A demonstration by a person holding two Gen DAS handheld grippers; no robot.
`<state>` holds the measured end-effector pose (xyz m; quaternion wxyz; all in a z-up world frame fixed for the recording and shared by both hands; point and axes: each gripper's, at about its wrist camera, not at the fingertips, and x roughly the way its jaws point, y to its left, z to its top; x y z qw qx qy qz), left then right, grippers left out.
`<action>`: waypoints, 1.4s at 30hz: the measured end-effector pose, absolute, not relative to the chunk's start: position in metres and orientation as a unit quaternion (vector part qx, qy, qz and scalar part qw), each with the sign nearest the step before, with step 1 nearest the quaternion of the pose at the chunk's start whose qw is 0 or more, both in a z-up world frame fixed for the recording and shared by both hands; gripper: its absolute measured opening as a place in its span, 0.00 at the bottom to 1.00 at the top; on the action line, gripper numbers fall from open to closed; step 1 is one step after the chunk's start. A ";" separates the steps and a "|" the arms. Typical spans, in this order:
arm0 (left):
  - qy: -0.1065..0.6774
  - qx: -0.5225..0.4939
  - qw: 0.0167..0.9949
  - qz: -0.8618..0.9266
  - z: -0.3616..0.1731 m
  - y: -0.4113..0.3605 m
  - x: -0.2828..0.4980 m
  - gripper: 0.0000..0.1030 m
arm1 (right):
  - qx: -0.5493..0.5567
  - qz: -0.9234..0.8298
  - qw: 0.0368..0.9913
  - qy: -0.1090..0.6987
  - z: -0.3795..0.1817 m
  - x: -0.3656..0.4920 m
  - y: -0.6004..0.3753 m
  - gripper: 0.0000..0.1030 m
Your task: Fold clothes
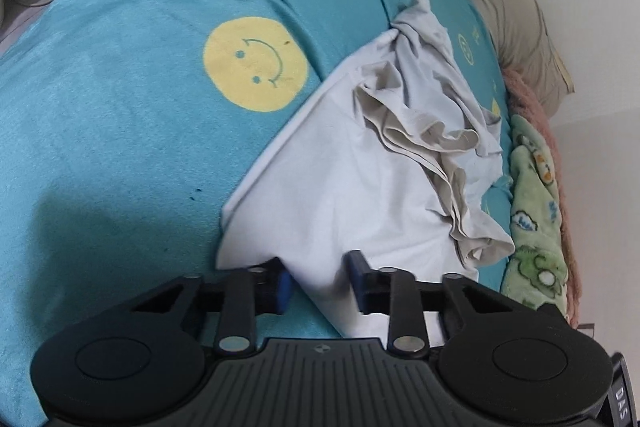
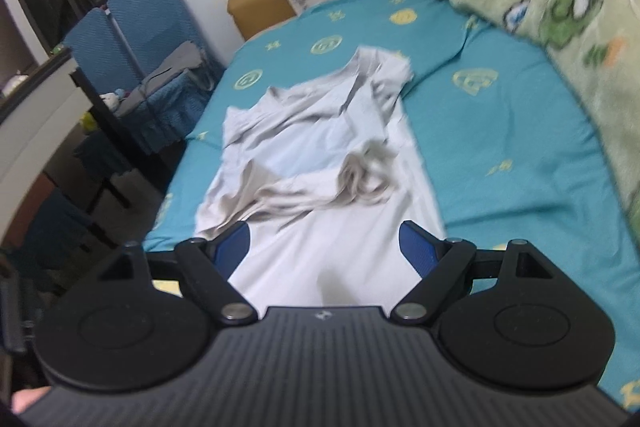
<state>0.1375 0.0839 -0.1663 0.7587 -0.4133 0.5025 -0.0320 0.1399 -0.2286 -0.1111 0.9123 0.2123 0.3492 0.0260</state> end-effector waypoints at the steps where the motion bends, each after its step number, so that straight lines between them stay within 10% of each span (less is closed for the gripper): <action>1: 0.500 -0.417 0.758 -0.031 -0.167 0.085 0.137 0.14 | 0.225 0.033 0.906 0.357 -0.113 0.139 -0.228 0.81; 11: 0.490 -0.425 0.760 -0.038 -0.164 0.088 0.139 0.09 | 0.335 0.079 0.843 0.414 -0.140 0.134 -0.220 0.81; 18: 0.497 -0.451 0.741 -0.029 -0.175 0.092 0.144 0.23 | 0.447 0.111 0.769 0.444 -0.170 0.134 -0.222 0.81; 29: 0.457 -0.469 0.755 -0.035 -0.167 0.094 0.138 0.06 | 0.543 0.036 0.725 0.423 -0.196 0.123 -0.246 0.75; 35: 0.425 -0.481 0.765 -0.058 -0.150 0.093 0.135 0.05 | 0.570 -0.046 0.723 0.387 -0.202 0.111 -0.269 0.32; 42: 0.392 -0.471 0.786 -0.079 -0.124 0.092 0.118 0.04 | 0.508 -0.025 0.787 0.349 -0.179 0.112 -0.269 0.14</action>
